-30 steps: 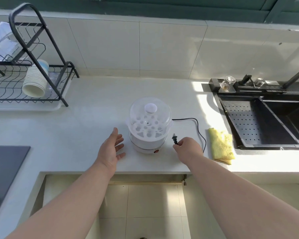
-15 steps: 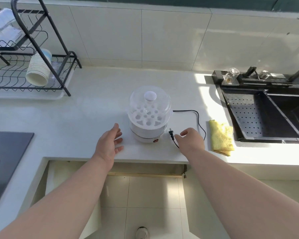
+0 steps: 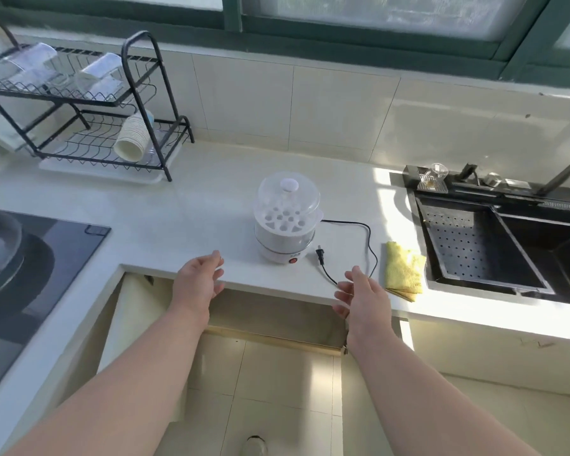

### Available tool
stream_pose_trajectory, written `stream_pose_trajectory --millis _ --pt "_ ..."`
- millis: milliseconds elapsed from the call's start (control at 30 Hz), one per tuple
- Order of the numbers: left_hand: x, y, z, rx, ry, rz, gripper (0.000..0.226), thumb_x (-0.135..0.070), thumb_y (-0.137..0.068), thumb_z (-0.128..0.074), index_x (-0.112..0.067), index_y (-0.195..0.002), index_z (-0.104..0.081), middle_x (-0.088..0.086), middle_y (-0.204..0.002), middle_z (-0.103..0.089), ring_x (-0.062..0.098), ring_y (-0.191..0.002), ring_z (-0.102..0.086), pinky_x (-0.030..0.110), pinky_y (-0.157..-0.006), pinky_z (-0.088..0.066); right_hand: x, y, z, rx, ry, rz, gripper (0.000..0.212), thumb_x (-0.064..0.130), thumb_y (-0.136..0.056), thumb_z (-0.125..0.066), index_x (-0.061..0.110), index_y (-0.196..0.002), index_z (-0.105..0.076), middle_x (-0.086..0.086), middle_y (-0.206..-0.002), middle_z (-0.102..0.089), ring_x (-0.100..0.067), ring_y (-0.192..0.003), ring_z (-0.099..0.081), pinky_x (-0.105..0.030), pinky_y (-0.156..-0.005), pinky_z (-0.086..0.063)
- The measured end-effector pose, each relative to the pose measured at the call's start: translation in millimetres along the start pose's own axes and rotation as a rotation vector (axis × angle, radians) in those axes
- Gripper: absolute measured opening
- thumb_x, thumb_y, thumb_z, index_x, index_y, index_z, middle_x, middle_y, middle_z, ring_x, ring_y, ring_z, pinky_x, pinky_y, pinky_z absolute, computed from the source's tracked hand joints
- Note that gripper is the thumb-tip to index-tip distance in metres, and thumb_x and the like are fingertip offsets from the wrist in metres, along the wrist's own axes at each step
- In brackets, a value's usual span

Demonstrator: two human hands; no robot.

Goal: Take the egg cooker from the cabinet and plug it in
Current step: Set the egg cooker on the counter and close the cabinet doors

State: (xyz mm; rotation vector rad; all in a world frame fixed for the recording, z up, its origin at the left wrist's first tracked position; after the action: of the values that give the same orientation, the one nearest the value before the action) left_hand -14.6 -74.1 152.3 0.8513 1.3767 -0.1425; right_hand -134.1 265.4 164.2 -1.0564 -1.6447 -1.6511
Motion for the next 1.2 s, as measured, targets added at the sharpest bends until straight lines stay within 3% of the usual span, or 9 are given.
stream_pose_trajectory --millis 400,500,567,667,800,867,967,1100,1200 --pt "39.3 100.9 131.8 -0.292 -0.118 0.007 0.014 -0.031 -0.099 -0.072 -0.019 -0.104 -0.078 0.007 -0.105 -0.076 0.020 -0.094 -0.070 0.036 -0.082 -0.060 -28.2 61.1 -3.4 0.195 0.085 -0.013 0.031 0.046 -0.097 -0.066 0.018 -0.103 -0.077 -0.003 -0.087 -0.075 -0.019 -0.080 -0.071 -0.037 -0.064 -0.061" --pt "32.4 97.7 181.4 -0.384 -0.326 -0.025 0.023 -0.032 -0.102 -0.066 -0.022 -0.121 -0.072 0.001 -0.115 -0.073 0.019 -0.097 -0.066 0.034 -0.075 -0.055 -38.6 69.5 -18.5 0.201 0.095 -0.044 0.031 0.045 -0.099 -0.065 0.017 -0.105 -0.077 -0.003 -0.087 -0.075 -0.020 -0.080 -0.071 -0.038 -0.065 -0.060" --pt "30.4 85.6 215.8 -0.433 -0.524 -0.016 0.036 -0.026 -0.106 -0.059 -0.018 -0.140 -0.066 0.001 -0.132 -0.069 0.025 -0.111 -0.066 0.036 -0.085 -0.056 -42.0 67.9 -29.2 0.187 0.105 -0.050 0.031 0.043 -0.101 -0.065 0.015 -0.106 -0.076 -0.005 -0.088 -0.074 -0.021 -0.079 -0.070 -0.038 -0.066 -0.059" --pt "41.0 59.4 246.1 -0.380 -0.915 0.099 0.042 -0.022 -0.111 -0.051 -0.004 -0.148 -0.056 0.016 -0.147 -0.062 0.026 -0.099 -0.064 0.032 -0.079 -0.052 -42.9 63.1 -37.8 0.160 0.103 -0.048 0.030 0.044 -0.102 -0.064 0.016 -0.103 -0.075 -0.004 -0.087 -0.074 -0.021 -0.079 -0.070 -0.038 -0.066 -0.059" --pt "60.7 34.9 256.0 -0.232 -1.290 0.266 0.042 -0.031 -0.113 -0.042 -0.005 -0.142 -0.060 0.012 -0.124 -0.066 0.016 -0.076 -0.048 0.030 -0.074 -0.041 -50.8 58.7 -57.8 0.129 0.089 -0.060 0.031 0.045 -0.101 -0.063 0.016 -0.104 -0.075 -0.004 -0.087 -0.073 -0.021 -0.078 -0.070 -0.038 -0.066 -0.058" --pt "65.7 23.7 259.8 -0.207 -1.323 0.288 0.039 -0.029 -0.113 -0.042 -0.006 -0.136 -0.064 0.009 -0.117 -0.063 0.015 -0.075 -0.051 0.029 -0.072 -0.043 -54.7 56.5 -69.5 0.121 0.086 -0.066 0.032 0.045 -0.102 -0.063 0.015 -0.105 -0.075 -0.004 -0.088 -0.073 -0.021 -0.078 -0.069 -0.038 -0.066 -0.058" --pt "72.0 9.9 263.3 -0.174 -1.293 0.310 0.040 -0.032 -0.113 -0.043 -0.008 -0.136 -0.065 0.009 -0.127 -0.066 0.026 -0.106 -0.065 0.033 -0.087 -0.054 -55.9 54.0 -83.1 0.122 0.087 -0.070 0.034 0.045 -0.102 -0.061 0.014 -0.108 -0.074 -0.005 -0.089 -0.073 -0.022 -0.079 -0.069 -0.039 -0.067 -0.057" --pt "91.1 -5.0 248.7 -0.100 -1.103 0.344 0.051 -0.035 -0.111 -0.053 -0.006 -0.153 -0.054 0.013 -0.147 -0.063 0.034 -0.128 -0.063 0.039 -0.102 -0.051 -52.9 49.9 -90.4 0.125 0.071 -0.068 0.035 0.047 -0.103 -0.061 0.014 -0.109 -0.074 -0.006 -0.090 -0.073 -0.023 -0.078 -0.069 -0.040 -0.069 -0.058" --pt "107.3 -16.4 221.1 -0.002 -1.033 0.325 0.032 -0.027 -0.108 -0.059 -0.005 -0.127 -0.071 0.013 -0.120 -0.074 0.032 -0.107 -0.071 0.038 -0.095 -0.058 -52.3 48.1 -88.5 0.115 0.064 -0.081 0.037 0.048 -0.103 -0.061 0.014 -0.109 -0.074 -0.005 -0.089 -0.073 -0.023 -0.078 -0.069 -0.040 -0.069 -0.058"
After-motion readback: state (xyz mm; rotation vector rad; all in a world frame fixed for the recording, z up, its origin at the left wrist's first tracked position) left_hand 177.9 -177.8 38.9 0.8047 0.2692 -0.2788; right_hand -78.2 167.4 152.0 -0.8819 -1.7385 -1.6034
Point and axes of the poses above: each hand's wrist, its own y-axis away from the middle knuckle, its own z-axis out of the back of the hand, x = y × z, the point moved 9 cm from there along -y, towards the middle knuckle
